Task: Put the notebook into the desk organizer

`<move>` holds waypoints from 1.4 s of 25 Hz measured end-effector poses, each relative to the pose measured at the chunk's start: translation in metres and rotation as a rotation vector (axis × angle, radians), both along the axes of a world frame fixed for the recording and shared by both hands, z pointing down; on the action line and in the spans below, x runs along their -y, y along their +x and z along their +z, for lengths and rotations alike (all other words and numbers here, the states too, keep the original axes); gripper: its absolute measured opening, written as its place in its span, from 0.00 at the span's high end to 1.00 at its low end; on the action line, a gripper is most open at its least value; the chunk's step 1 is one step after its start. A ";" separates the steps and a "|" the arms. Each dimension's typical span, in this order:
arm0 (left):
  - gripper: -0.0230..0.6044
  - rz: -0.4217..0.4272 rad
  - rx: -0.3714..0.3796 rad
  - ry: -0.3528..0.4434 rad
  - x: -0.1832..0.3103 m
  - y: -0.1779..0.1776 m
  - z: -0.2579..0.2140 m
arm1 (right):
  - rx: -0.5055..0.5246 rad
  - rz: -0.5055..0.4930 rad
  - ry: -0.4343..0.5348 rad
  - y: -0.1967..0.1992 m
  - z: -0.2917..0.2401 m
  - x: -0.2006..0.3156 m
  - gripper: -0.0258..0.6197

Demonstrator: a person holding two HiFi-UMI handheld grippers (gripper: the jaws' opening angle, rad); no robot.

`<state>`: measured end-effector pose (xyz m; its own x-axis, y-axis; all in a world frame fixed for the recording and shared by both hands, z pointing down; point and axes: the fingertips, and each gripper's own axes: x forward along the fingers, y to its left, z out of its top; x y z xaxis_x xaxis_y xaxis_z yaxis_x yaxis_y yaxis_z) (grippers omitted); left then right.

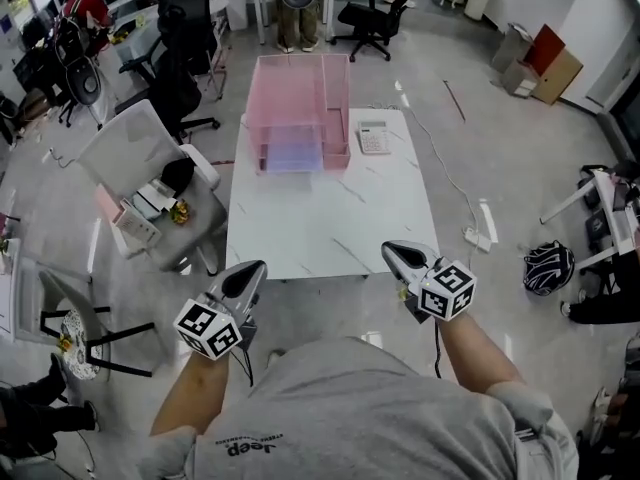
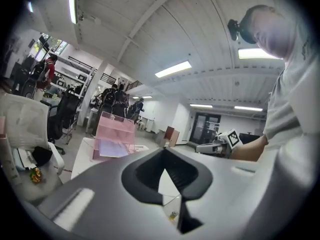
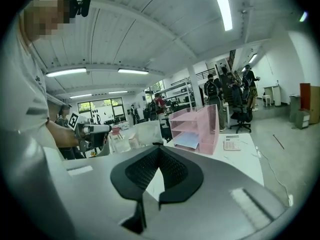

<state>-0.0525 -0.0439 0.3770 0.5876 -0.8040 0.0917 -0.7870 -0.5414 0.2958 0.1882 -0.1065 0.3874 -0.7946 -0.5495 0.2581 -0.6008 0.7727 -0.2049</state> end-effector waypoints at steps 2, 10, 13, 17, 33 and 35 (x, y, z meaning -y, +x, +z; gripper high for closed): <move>0.87 -0.003 -0.005 0.001 0.003 0.014 -0.002 | 0.009 -0.006 0.007 0.011 -0.005 0.005 0.96; 0.87 0.032 0.023 0.027 0.007 0.039 -0.009 | 0.024 0.009 0.008 0.031 -0.004 0.004 0.96; 0.87 0.052 0.036 0.034 0.005 0.042 -0.009 | 0.024 0.012 0.006 0.028 -0.001 0.002 0.96; 0.87 0.062 0.037 0.039 0.004 0.031 -0.013 | 0.024 0.012 0.011 0.013 -0.004 0.001 0.96; 0.87 0.050 0.032 0.049 -0.005 0.026 -0.016 | 0.026 0.014 0.014 0.013 -0.004 -0.004 0.96; 0.87 0.053 0.033 0.048 -0.006 0.026 -0.014 | 0.025 0.014 0.015 0.012 -0.004 -0.005 0.96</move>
